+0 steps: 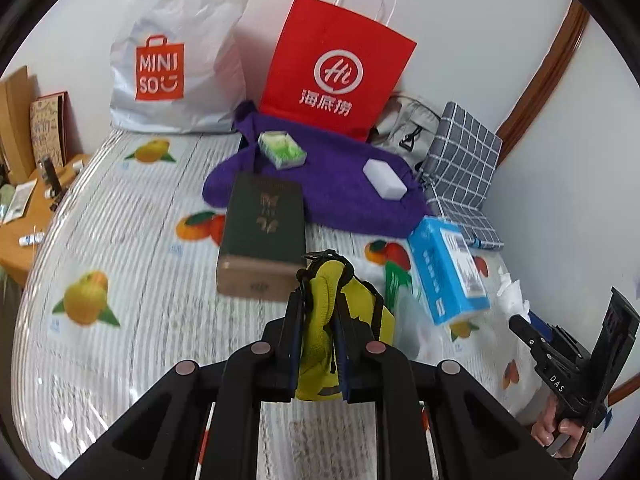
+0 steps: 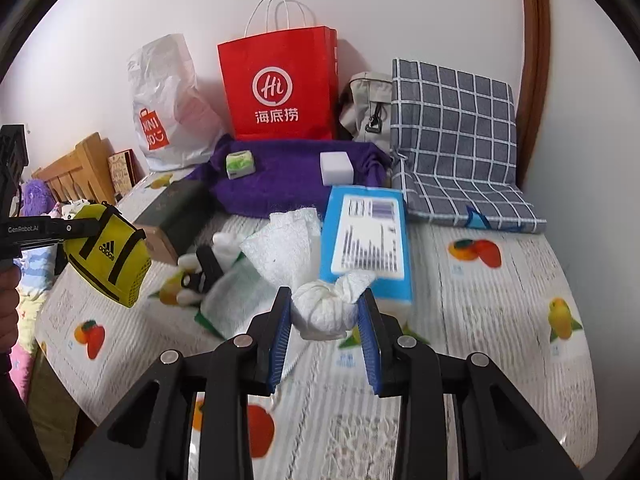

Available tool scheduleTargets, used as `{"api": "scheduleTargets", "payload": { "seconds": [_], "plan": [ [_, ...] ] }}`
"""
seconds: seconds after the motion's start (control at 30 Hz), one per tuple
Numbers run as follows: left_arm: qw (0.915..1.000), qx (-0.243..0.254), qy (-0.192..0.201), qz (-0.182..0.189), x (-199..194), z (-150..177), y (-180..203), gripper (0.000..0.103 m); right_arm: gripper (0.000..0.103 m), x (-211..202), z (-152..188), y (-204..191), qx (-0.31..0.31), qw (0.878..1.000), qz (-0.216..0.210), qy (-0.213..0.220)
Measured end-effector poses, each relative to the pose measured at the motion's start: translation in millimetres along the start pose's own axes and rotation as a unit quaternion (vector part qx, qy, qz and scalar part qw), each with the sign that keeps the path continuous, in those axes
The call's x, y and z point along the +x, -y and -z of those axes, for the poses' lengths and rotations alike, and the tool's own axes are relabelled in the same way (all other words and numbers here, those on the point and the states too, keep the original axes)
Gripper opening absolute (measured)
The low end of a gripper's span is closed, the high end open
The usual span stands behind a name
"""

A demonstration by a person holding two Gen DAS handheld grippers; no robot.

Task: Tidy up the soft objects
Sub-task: 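Lift the cloth in the right tool while the left tool lifts the yellow pouch toward the towel, then lower the cloth in the right tool while the left tool lowers the pouch over the purple towel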

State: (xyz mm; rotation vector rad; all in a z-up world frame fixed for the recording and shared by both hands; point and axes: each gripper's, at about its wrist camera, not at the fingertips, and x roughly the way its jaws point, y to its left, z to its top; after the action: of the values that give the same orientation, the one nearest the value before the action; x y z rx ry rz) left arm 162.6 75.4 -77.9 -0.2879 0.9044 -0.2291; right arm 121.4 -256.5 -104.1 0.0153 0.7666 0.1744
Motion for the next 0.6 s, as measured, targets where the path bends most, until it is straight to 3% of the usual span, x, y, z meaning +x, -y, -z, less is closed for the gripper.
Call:
{"api": "scheduleTargets", "payload": {
  "seconds": [0.33, 0.6],
  "plan": [
    [0.9996, 0.018, 0.019, -0.005, 11.0, -48.9, 16.1, 0.014, 0.033, 18.2, -58.5, 6.1, 0.027, 0.999, -0.038, 0.019],
    [0.9991, 0.025, 0.034, -0.01, 22.6, -87.8, 23.1, 0.014, 0.033, 46.7, -101.6, 14.6, 0.026, 0.999, -0.025, 0.024]
  ]
}}
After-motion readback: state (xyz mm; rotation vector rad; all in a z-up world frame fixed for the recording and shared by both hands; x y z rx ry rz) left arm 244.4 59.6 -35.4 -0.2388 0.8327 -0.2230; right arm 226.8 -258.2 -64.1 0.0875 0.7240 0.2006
